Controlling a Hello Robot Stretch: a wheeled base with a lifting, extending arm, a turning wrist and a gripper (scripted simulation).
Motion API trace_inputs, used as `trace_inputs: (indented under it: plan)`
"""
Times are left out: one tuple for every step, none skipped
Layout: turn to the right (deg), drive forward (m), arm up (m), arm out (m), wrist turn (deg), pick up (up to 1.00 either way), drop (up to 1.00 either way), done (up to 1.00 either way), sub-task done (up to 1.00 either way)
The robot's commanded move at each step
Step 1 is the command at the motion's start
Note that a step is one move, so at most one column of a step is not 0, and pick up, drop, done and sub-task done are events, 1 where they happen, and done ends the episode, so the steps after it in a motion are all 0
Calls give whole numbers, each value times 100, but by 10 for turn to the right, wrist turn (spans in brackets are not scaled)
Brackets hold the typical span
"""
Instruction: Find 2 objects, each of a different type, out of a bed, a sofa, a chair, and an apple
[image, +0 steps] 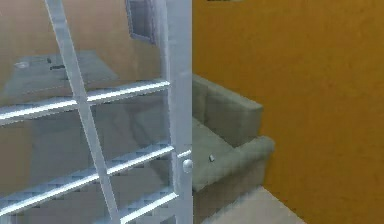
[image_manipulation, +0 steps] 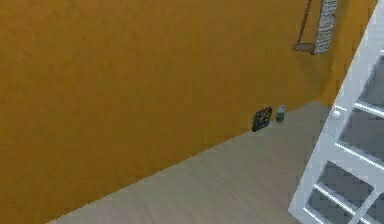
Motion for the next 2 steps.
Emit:
trace_inputs:
  plan:
    - [-450, 0, 0, 0, 0, 0, 0, 0, 0]
    - [-450, 0, 0, 0, 0, 0, 0, 0, 0]
